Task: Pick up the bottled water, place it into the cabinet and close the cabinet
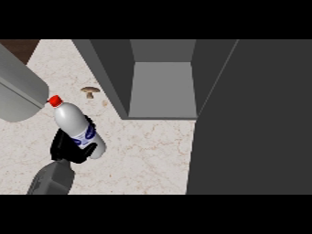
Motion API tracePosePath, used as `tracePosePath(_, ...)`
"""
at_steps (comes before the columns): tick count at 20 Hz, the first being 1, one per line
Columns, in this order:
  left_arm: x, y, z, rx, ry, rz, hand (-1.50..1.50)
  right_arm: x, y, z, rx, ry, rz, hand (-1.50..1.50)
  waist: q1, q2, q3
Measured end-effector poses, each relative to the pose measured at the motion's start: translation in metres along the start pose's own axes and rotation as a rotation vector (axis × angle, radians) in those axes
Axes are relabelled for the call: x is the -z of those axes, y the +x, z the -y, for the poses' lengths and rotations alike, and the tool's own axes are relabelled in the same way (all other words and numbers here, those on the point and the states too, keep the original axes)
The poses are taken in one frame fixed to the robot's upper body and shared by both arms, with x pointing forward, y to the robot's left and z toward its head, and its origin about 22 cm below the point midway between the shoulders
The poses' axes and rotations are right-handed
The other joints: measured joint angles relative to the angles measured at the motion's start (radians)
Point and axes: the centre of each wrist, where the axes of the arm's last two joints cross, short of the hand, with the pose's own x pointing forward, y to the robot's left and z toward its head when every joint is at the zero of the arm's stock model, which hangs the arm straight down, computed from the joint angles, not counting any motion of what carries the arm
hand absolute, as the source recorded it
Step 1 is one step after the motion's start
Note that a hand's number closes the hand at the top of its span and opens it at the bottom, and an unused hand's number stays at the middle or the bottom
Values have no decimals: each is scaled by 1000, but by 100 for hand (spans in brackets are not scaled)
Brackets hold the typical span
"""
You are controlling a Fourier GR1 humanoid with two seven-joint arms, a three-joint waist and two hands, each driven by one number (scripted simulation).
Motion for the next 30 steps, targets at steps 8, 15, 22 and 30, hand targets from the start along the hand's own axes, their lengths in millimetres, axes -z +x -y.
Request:
tracePosePath(8, 31, 18, 73, 71, -60, 49, 150, 5, -1, -4, 12, 6, -5, -150, -5, 2, -1)
tracePosePath(15, 49, 26, 118, 139, -6, 41, 150, 12, -2, -6, 20, 14, -6, -150, -5, 5, -3)
tracePosePath(22, 54, 32, 119, 259, 120, 47, 150, 12, -5, -6, 23, 31, -10, -150, -8, 6, -6)
tracePosePath(30, 55, 33, 123, 423, 202, 64, 150, 17, -9, -6, 42, 45, -9, -150, -23, 3, -3)
